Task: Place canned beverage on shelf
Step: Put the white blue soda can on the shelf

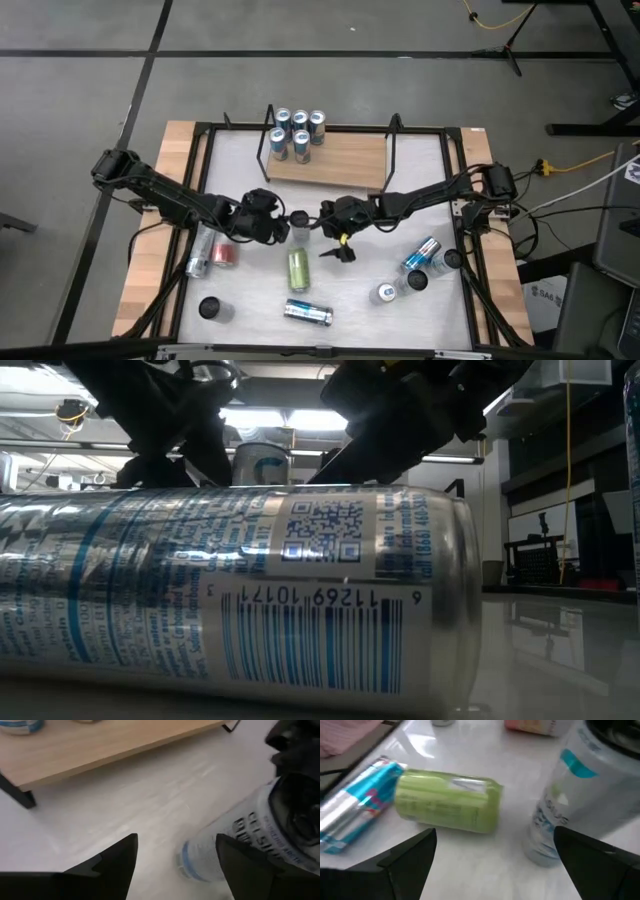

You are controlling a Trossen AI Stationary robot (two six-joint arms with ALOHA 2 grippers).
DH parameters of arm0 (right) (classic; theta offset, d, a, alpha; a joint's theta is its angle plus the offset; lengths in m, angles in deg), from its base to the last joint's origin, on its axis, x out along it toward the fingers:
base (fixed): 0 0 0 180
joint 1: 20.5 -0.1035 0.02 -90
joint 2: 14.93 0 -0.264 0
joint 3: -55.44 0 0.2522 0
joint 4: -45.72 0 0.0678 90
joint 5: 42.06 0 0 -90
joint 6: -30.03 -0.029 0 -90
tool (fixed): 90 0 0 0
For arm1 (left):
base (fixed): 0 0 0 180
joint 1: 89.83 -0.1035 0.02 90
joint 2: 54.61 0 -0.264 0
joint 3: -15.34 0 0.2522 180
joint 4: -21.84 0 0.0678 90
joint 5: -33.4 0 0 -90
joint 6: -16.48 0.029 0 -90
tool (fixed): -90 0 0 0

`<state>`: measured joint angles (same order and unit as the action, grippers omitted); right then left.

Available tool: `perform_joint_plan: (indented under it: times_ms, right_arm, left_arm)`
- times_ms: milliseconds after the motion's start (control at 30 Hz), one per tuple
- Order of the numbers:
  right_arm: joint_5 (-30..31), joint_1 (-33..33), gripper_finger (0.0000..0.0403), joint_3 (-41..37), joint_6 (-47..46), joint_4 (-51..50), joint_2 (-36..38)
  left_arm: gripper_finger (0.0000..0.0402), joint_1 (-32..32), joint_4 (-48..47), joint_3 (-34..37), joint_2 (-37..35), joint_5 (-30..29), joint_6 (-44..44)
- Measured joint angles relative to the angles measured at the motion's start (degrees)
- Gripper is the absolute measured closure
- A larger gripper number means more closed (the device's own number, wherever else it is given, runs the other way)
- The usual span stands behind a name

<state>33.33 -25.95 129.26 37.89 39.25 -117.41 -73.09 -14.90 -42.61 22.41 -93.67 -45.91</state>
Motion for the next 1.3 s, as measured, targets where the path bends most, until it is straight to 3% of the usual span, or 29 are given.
perform_joint_plan:
  times_ms: [167, 367, 467, 600, 800, 967, 1300]
  right_arm:
    - [0.1, 0.2, 0.001, 0.0, 0.0, 0.0, 0.0]
    - [4.1, 0.6, 0.001, 0.0, 1.8, -2.6, 1.8]
    - [8.8, 1.1, 0.001, 0.0, 4.0, -3.8, 3.0]
    - [12.5, 1.8, 0.001, 0.0, 4.4, -3.9, 3.0]
    - [11.6, 1.7, 0.001, 0.0, 4.4, -2.6, 3.0]
    - [7.5, 1.7, 0.001, 0.0, 4.0, 0.1, 3.0]
    - [7.4, 1.7, 0.001, 0.0, 3.8, 0.7, 3.0]
  left_arm:
    - [0.0138, 0.0, -2.8, 0.0, 0.0, 1.8, 0.0]
    - [0.0138, 0.7, -4.2, 0.0, 0.0, 14.5, 0.0]
    - [0.0138, 1.9, -3.6, 0.0, 0.0, 17.0, -0.5]
    - [0.0138, 3.3, -1.9, 0.0, 0.0, 15.4, -3.2]
    - [0.0138, 3.5, -1.5, 0.0, 0.0, 11.2, -4.2]
    - [0.0138, 3.4, -1.4, 0.0, 0.0, 8.0, -4.8]
    - [0.0138, 3.4, -1.4, 0.0, 0.0, 2.2, -5.0]
